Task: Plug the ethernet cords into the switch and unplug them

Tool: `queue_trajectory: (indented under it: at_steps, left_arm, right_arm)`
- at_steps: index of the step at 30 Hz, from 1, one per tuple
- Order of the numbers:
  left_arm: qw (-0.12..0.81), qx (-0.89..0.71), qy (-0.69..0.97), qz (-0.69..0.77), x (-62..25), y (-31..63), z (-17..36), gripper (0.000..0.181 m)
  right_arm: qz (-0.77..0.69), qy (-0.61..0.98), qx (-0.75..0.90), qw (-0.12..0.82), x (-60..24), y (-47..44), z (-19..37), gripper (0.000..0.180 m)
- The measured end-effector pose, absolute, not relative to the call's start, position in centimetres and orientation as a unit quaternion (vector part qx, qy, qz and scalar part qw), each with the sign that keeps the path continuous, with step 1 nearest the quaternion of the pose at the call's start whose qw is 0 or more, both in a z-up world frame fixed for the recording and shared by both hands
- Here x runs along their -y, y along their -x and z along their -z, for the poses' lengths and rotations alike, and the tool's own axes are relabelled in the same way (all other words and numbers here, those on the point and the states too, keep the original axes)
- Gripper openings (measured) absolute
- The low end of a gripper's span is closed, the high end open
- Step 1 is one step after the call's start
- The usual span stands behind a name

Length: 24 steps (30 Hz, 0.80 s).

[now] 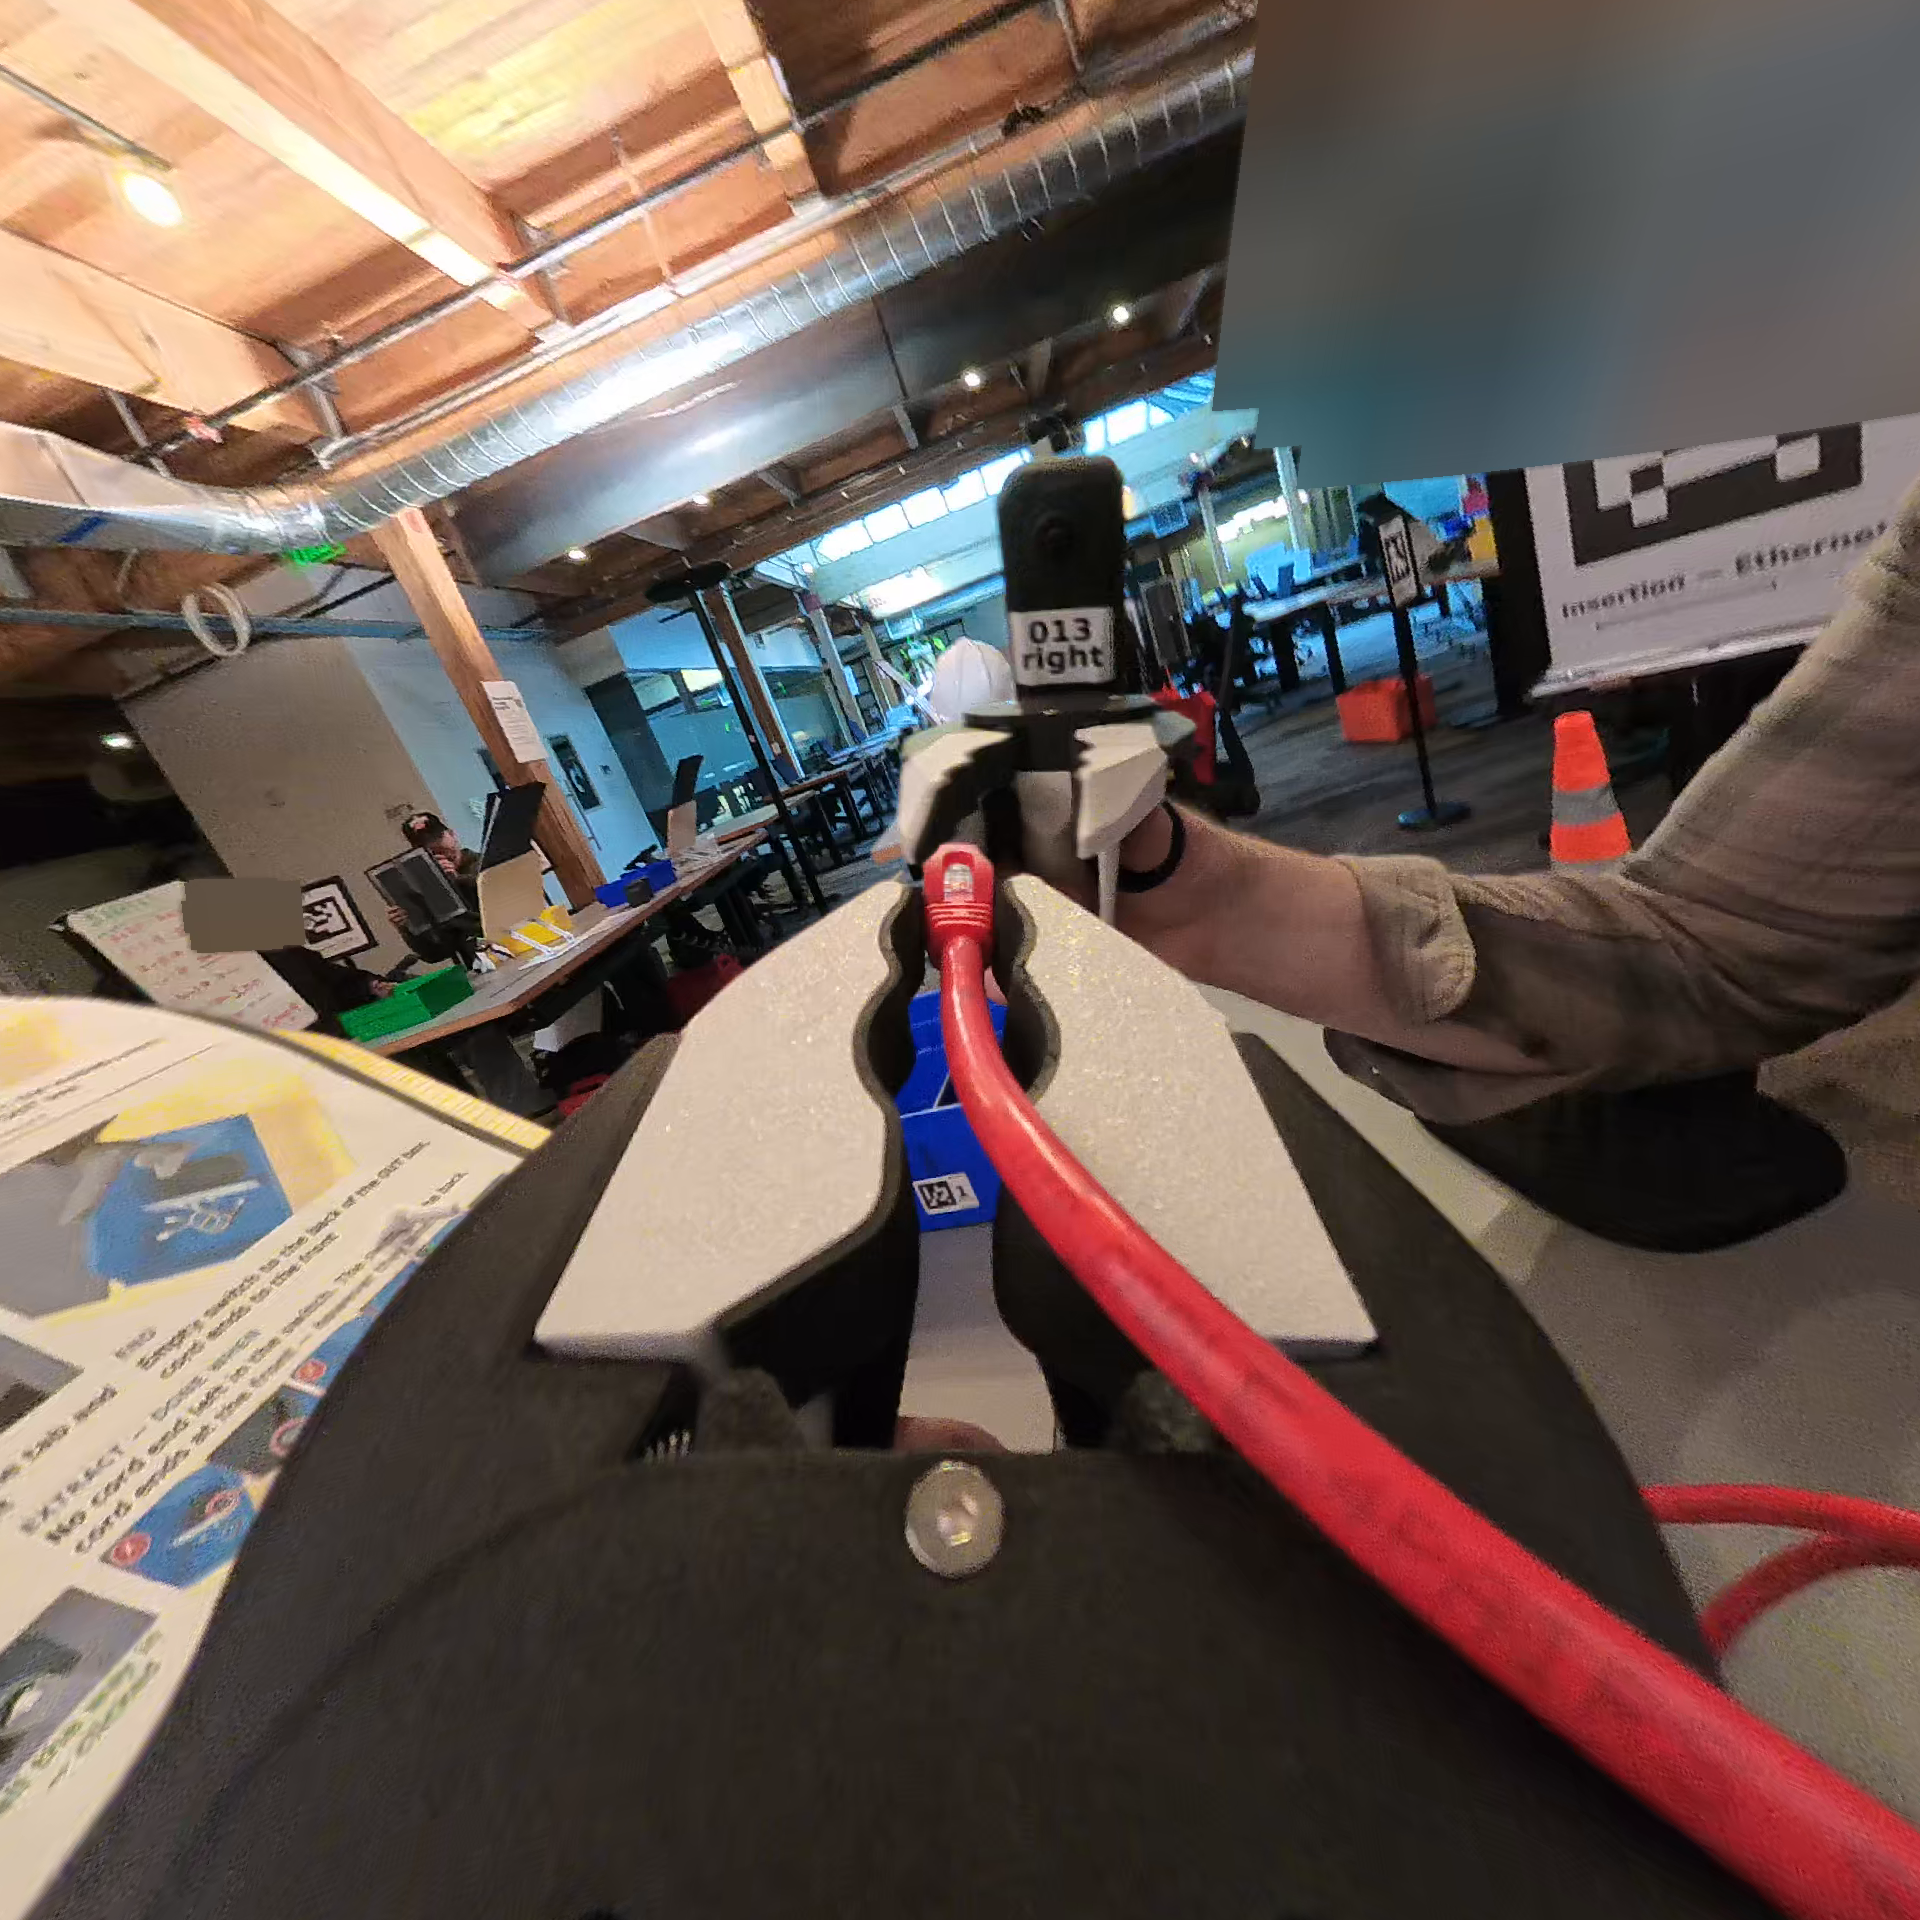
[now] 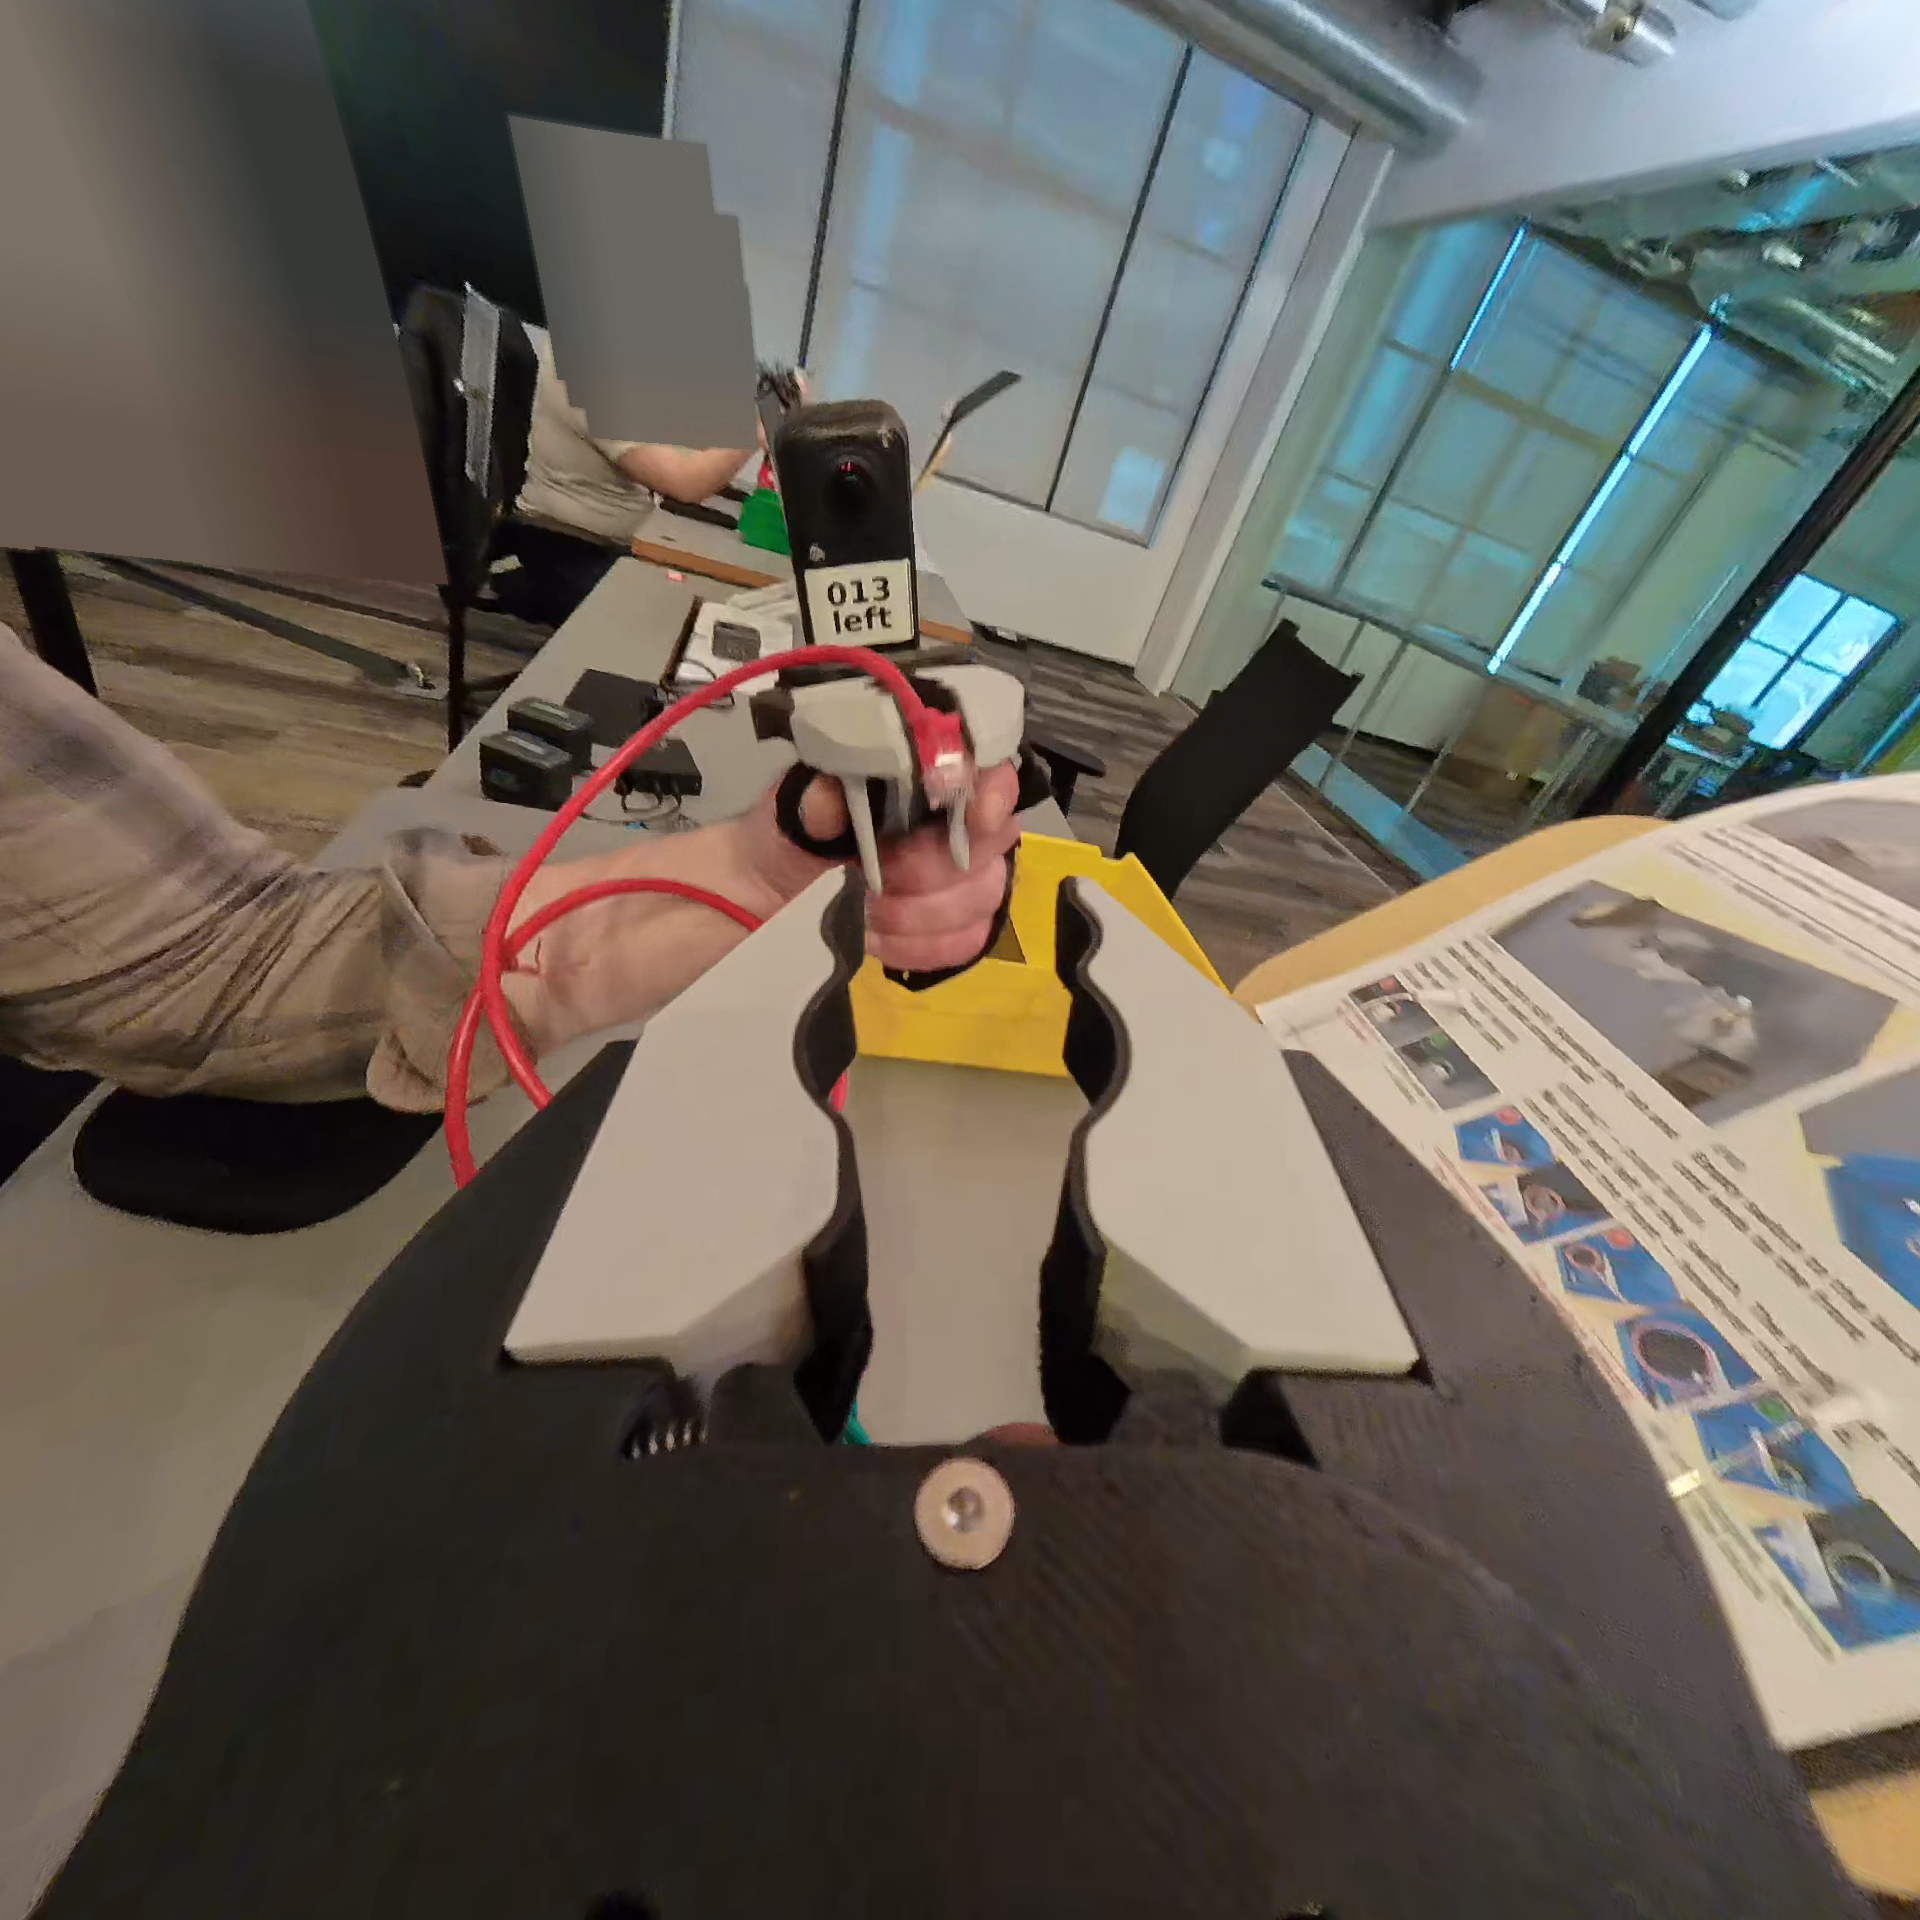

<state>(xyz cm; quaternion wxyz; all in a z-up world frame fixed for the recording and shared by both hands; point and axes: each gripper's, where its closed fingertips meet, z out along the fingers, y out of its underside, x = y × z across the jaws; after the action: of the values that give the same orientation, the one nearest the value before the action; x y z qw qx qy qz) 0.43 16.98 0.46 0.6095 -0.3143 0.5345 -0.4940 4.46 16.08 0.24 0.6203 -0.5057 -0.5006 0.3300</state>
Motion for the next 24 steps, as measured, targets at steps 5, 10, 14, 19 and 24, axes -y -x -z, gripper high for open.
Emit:
queue_trajectory:
  at_steps: [5, 10, 14, 19, 24]
  left_arm:
    - [0.612, -0.567, 0.312, 0.455, -15.7, -2.4, -0.1, 0.013]
    - [0.598, -0.577, 0.303, 0.467, -14.7, -3.6, 0.3, 0.013]
    - [0.596, -0.576, 0.3, 0.472, -14.5, -4.0, 0.3, 0.013]
    - [0.593, -0.576, 0.301, 0.475, -14.5, -3.9, 0.3, 0.012]
    - [0.588, -0.569, 0.302, 0.489, -14.4, -4.1, 0.1, 0.013]
  right_arm:
    - [-0.323, 0.469, 0.504, 0.65, -15.6, -3.5, -0.4, 0.031]
    - [-0.339, 0.462, 0.506, 0.644, -15.3, -3.4, 0.0, 0.02]
    - [-0.344, 0.457, 0.522, 0.633, -14.9, -3.2, 0.5, 0.01]
    - [-0.344, 0.456, 0.522, 0.633, -14.8, -3.1, 0.6, 0.01]
    - [-0.344, 0.462, 0.524, 0.628, -14.7, -3.5, 0.5, 0.009]
